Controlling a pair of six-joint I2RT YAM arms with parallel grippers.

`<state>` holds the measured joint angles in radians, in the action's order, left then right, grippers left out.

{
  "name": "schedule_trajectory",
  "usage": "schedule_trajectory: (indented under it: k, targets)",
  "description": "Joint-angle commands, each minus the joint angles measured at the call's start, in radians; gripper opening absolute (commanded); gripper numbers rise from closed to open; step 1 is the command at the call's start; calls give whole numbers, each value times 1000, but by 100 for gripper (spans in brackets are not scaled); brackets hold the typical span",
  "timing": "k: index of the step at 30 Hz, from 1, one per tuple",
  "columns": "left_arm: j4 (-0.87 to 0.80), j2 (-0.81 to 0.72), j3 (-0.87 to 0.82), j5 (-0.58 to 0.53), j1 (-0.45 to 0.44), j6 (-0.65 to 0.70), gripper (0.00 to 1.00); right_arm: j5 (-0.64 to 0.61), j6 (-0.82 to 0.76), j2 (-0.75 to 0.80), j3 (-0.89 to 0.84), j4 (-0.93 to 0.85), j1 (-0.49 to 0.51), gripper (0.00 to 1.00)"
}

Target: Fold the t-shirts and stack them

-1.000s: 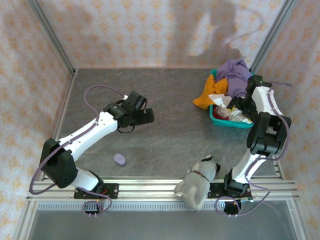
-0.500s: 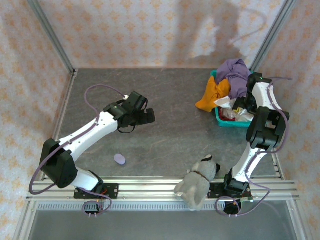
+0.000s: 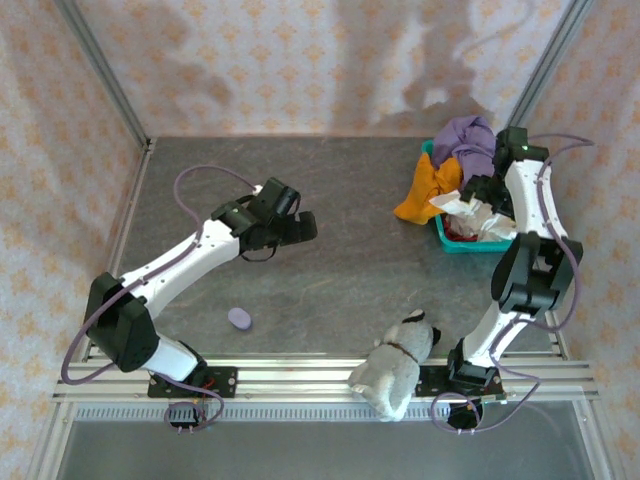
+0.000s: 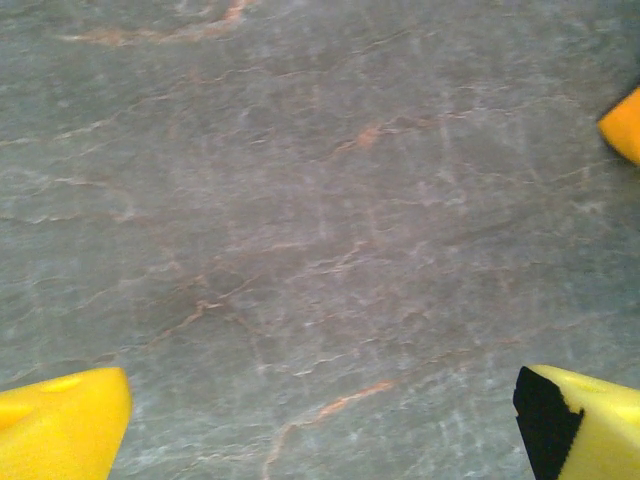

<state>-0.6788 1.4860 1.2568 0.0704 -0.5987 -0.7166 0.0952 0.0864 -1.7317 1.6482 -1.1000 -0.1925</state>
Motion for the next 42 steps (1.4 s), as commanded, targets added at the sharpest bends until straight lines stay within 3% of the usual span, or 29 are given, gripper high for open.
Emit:
schedule_trajectory:
  k: [1,6,15,32,42]
  targets:
    - [27,43,54,10,-31,-15,99,86,66,56,-15,-9,10,99]
    - [29,96,104,11,-70,-12,99,103,93,-20,33,-4,18,99]
    - [48,139,137,16,-102,-26,99,219,104,-143,73,33,18,85]
    - [47,139,131,9,-104,-26,99,353,140,-186,85,89,19,22]
    - [44,118,133,10,-104,-27,99,359,167,-111,78,103,18,14]
